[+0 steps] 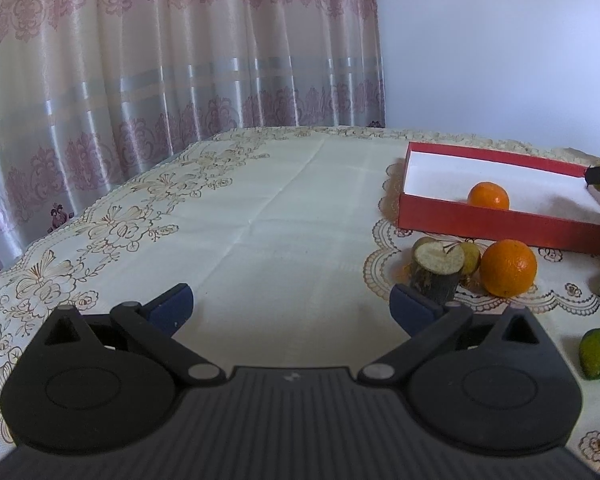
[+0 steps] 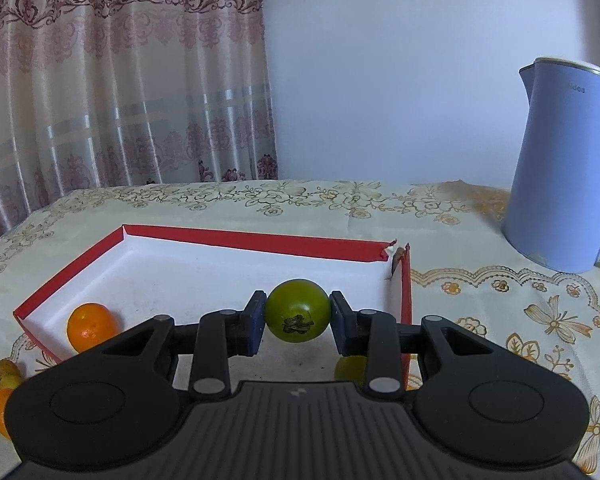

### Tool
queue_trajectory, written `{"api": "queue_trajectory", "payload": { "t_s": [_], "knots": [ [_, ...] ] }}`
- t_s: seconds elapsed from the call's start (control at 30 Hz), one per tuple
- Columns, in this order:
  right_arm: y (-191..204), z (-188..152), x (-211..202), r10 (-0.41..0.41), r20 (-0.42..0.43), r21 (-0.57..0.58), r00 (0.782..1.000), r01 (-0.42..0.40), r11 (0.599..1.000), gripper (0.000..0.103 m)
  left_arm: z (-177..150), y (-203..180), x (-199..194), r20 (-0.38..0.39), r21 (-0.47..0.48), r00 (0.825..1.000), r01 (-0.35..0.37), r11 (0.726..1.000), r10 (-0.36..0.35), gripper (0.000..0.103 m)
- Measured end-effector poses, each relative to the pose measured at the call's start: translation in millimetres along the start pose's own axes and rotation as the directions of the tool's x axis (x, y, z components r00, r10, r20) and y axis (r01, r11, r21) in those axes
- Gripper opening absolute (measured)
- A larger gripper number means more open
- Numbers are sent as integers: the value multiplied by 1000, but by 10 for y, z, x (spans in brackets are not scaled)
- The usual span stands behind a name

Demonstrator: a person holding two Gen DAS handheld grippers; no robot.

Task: Organize fruits
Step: 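Carry the green fruit into the red tray and open the right gripper, then move the left gripper toward the cut green lime piece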

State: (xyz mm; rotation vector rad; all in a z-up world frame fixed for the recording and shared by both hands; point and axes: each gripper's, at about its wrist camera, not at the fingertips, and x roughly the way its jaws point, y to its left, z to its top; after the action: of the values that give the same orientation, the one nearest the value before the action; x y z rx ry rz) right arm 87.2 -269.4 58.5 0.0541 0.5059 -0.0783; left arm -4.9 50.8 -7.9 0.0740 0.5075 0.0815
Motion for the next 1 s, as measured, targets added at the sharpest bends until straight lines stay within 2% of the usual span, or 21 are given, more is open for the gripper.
{"api": "queue_trajectory", "payload": {
  "t_s": [0.77, 0.87, 0.9, 0.93, 1.0],
  "knots": [
    [11, -17, 37, -10, -16, 10, 1000, 10, 1000, 35, 2, -10, 15, -8, 10, 1000, -17, 1000, 17, 103],
    [16, -15, 30, -20, -12, 14, 1000, 20, 1000, 54, 2, -3, 10, -6, 7, 1000, -18, 1000, 18, 103],
    [16, -14, 34, -21, -13, 15, 1000, 21, 1000, 68, 3, 0, 10, -6, 6, 1000, -18, 1000, 18, 103],
    [21, -15, 34, -32, -13, 15, 999, 33, 999, 75, 5, 2, 7, -5, 5, 1000, -19, 1000, 19, 103],
    [24, -12, 4, -53, -1, 15, 999, 53, 998, 75, 5, 8, 4, -2, 2, 1000, -19, 1000, 19, 103]
  ]
}}
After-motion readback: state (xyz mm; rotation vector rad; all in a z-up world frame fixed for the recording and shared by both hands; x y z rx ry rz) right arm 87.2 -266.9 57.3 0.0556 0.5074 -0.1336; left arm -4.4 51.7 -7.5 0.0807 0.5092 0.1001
